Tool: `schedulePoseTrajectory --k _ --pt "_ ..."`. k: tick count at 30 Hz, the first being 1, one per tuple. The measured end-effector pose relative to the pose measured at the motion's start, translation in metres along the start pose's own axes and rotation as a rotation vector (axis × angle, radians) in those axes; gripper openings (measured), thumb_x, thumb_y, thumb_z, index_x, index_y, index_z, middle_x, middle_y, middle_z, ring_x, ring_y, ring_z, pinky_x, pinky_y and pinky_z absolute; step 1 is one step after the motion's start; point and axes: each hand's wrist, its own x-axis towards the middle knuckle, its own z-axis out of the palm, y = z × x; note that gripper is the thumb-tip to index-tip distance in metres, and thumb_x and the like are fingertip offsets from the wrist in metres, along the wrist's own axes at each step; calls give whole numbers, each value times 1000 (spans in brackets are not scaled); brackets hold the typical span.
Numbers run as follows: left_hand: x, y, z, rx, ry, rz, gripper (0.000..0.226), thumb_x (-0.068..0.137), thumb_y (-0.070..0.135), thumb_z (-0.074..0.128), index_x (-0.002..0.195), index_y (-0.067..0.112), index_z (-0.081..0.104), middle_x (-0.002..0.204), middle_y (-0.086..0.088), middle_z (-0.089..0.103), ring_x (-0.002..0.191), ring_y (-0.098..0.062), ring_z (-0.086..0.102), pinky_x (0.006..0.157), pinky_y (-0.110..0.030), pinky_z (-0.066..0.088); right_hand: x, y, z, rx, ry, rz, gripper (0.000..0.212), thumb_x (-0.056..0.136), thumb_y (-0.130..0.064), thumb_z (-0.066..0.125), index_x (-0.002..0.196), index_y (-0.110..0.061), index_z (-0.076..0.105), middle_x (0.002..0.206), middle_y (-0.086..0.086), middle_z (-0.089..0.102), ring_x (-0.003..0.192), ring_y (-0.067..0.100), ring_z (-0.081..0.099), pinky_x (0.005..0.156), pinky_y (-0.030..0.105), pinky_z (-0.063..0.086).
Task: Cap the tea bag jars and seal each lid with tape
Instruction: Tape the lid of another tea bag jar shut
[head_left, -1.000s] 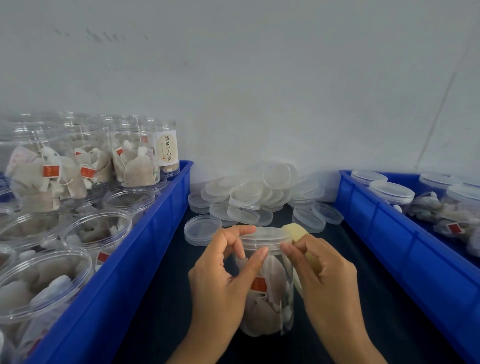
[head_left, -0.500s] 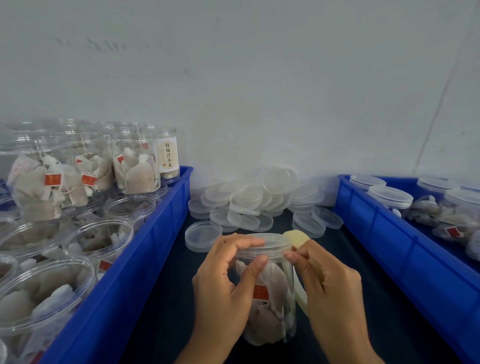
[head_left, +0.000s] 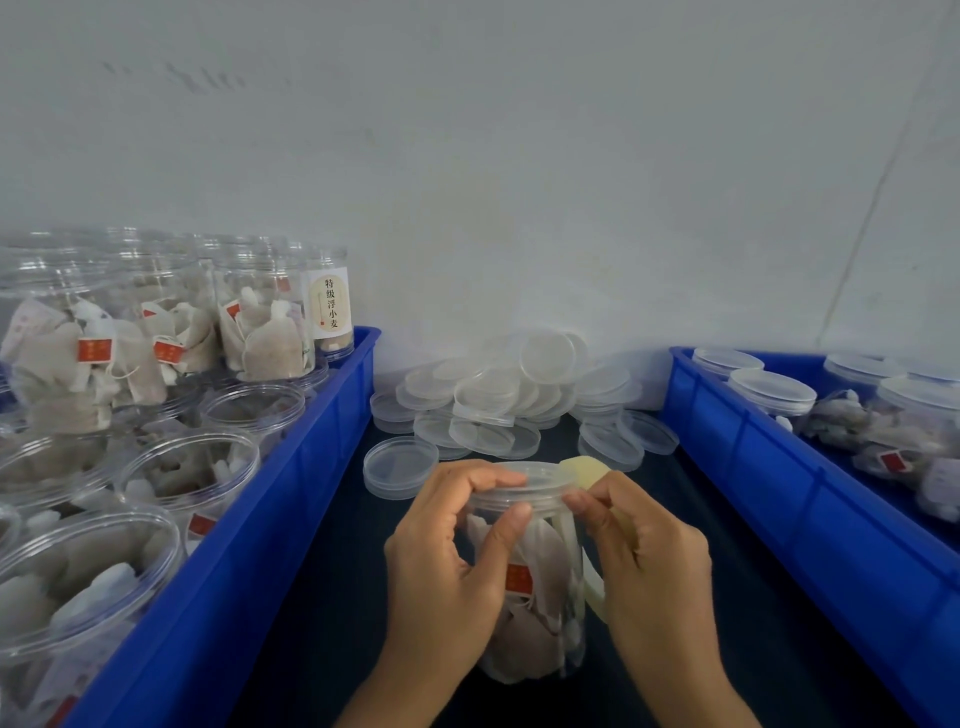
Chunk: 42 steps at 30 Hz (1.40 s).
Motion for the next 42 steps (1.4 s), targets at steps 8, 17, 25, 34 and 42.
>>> schedulePoseTrajectory --k 8,17,25,34,42 --pt "2 -1 -2 -16 -39 -9 23 83 43 60 99 28 65 101 10 67 96 -15 67 72 -36 60 1 3 -1 18 -27 17 35 77 -62 43 75 -31 58 67 -6 61 58 13 55 55 39 51" --pt "5 -5 -7 -135 -150 -92 29 82 41 59 101 19 63 103 9 66 96 -15 66 77 -27 57 3 3 -3 -15 -107 54 40 74 -69 43 76 -33 60 66 -10 60 57 7 53 56 33 48" --pt "-2 -8 13 -178 -38 -326 53 64 47 71 111 38 48 116 22 59 106 6 60 83 -15 52 0 3 4 -55 -71 -33 38 75 -65 36 73 -32 54 73 -16 57 64 8 56 61 36 51" --pt "6 -12 5 -211 -32 -442 78 41 59 85 107 30 57 99 13 71 90 2 67 73 -12 52 7 4 -16 -328 -255 -195 51 87 -57 12 95 -32 56 82 -14 53 65 7 56 61 32 51" --pt "14 -17 -16 -195 -188 -421 80 39 52 83 111 28 58 100 21 70 93 2 67 73 -8 50 14 -2 -35 -460 -442 -172 51 74 -66 2 118 -52 22 87 -18 58 74 -1 57 67 21 49"
